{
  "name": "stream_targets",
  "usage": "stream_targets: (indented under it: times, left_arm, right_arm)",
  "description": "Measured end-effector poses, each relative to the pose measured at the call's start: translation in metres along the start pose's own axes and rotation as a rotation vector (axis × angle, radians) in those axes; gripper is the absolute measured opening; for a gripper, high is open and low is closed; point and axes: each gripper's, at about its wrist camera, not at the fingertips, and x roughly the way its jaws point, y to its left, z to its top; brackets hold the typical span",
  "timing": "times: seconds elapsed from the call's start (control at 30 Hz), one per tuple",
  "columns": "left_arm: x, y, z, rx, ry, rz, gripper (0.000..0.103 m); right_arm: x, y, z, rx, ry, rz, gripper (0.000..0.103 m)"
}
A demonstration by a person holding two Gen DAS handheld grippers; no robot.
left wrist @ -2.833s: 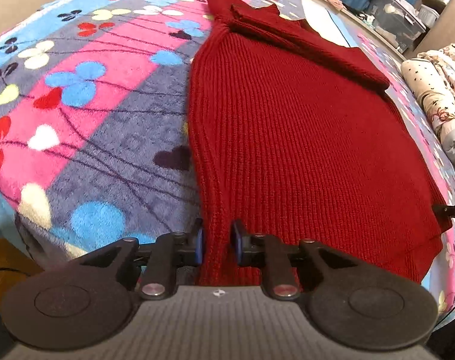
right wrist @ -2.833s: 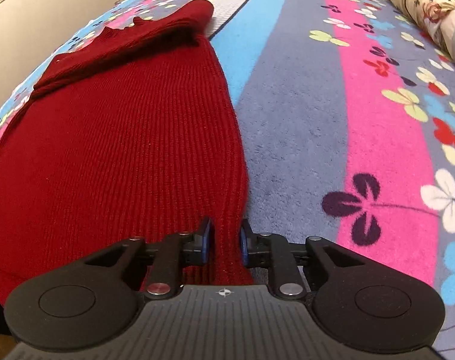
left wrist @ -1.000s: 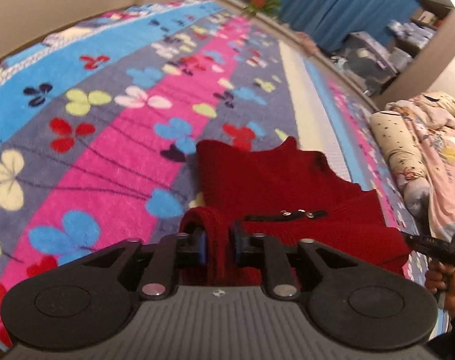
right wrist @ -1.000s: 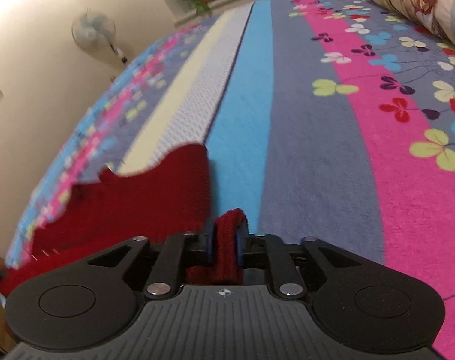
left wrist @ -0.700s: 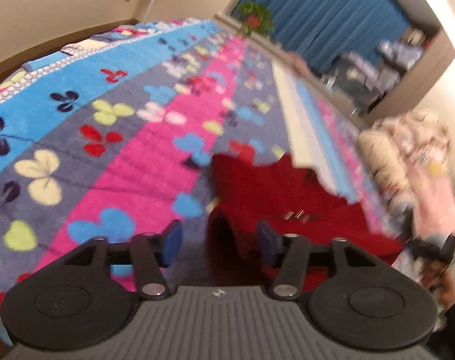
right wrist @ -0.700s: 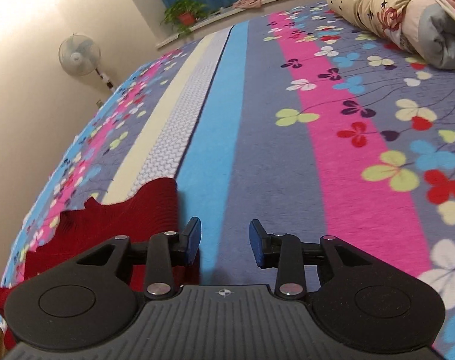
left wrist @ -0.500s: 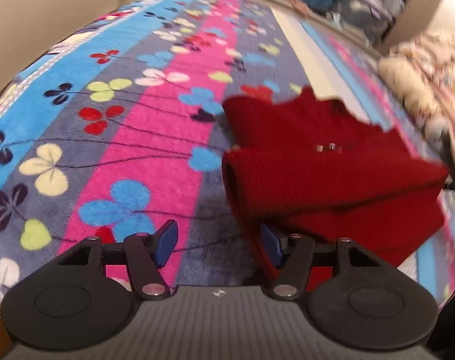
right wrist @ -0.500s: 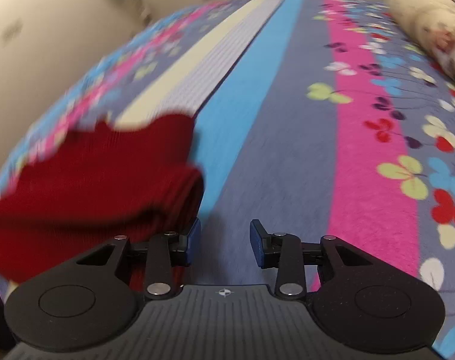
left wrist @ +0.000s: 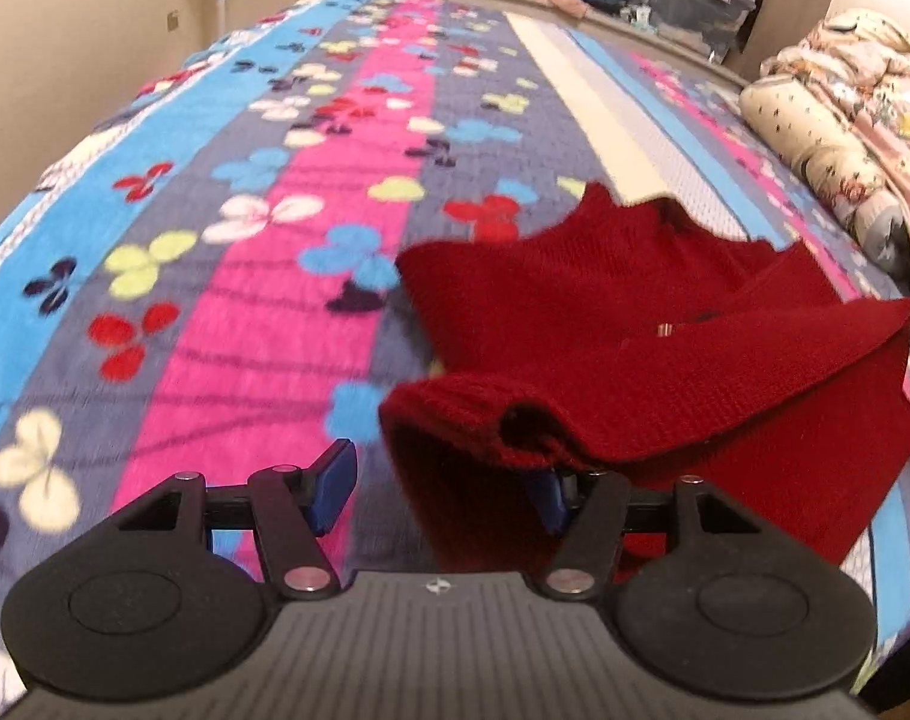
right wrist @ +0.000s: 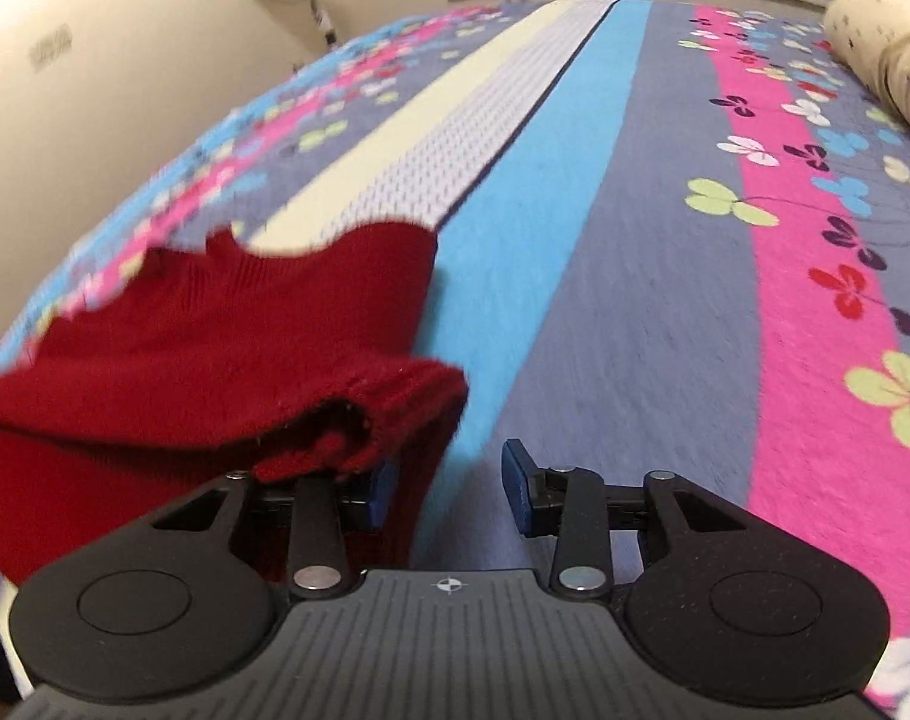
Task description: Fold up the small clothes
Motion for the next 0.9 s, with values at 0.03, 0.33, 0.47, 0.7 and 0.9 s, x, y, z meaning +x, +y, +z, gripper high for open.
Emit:
stream_targets:
  times: [0.03, 0.33, 0.47, 0.7, 0.9]
  left_arm:
    - [0.002, 0.001, 0.004, -0.017, -0.012, -0.003, 0.066]
    - [0.029, 0.007, 0.028, -0.100, -0.012, -0.036, 0.062]
    - [0.036, 0.005, 0.033, -0.089, -0.017, -0.038, 0.047]
    - [0.035, 0.005, 0.040, -0.116, -0.051, -0.035, 0.016]
    - [0.033, 0.006, 0.042, -0.118, -0.069, -0.019, 0.013]
  right_arm:
    - [0.001, -0.003, 0.003, 0.037, -0.018, 0.019, 0.044]
    - [0.025, -0.011, 0.018, 0.167, -0.043, 0.098, 0.045]
    - [0.034, -0.011, 0.020, 0.198, -0.046, 0.100, 0.045]
    - [0.037, -0.009, 0.022, 0.238, -0.078, 0.084, 0.035]
    - [0.037, -0.001, 0.025, 0.218, -0.102, 0.053, 0.012]
